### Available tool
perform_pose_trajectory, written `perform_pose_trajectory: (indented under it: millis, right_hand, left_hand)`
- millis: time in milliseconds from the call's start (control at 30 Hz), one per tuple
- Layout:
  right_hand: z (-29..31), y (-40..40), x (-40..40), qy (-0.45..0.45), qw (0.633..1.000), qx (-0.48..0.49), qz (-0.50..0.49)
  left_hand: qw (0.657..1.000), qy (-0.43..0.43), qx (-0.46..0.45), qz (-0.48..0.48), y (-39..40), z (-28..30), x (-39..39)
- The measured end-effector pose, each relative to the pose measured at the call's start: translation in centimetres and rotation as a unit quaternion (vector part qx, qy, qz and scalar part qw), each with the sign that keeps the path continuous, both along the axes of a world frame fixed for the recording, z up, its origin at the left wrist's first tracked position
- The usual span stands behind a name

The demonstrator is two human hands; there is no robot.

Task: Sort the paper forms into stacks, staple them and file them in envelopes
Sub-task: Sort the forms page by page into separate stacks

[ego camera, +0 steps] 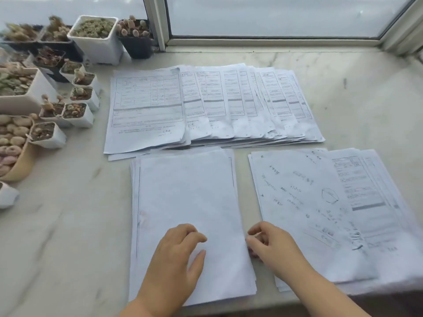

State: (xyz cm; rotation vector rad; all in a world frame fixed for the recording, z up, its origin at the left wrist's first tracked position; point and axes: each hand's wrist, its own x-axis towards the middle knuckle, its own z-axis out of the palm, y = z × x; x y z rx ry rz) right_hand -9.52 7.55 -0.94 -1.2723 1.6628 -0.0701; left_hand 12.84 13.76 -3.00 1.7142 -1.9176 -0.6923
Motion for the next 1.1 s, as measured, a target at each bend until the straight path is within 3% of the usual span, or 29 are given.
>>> perform_pose_trajectory:
  millis: [333, 500, 633, 800, 900, 1100]
  right_hand:
    - [0.5, 1.6, -0.1, -0.036, 0.998, 0.055, 0.008]
    - [0.4, 3.3, -1.2, -0.17, 0.975, 0.142, -0.01]
    - [-0.3, 3.9, -1.6, -0.267, 0.941, 0.189, -0.086]
    - [-0.6, 4.1, -1.8, -0.27, 0.945, 0.168, -0.074]
    - [-0.7, 4.3, -0.9, -0.243, 0.955, 0.145, -0.093]
    - [-0.9, 4.3, 0.2, -0.213, 0.96, 0.123, -0.135]
  left_hand:
    - [0.997, -0.054, 0.056, -0.027, 3.8, -1.2, -2.6]
    - [0.997, 0.042, 0.062, -0.025, 4.3, -1.8, -2.1]
    - [0.992, 0.114, 0.053, -0.01, 4.6, -2.0, -1.8]
    - [0.97, 0.202, 0.031, 0.134, 4.5, -0.9, -2.9]
    - [0.973, 0.182, 0.021, 0.141, 4.4, -0.9, -3.5]
    - [0.998, 0.049, 0.022, -0.027, 4.8, -1.8, -2.6]
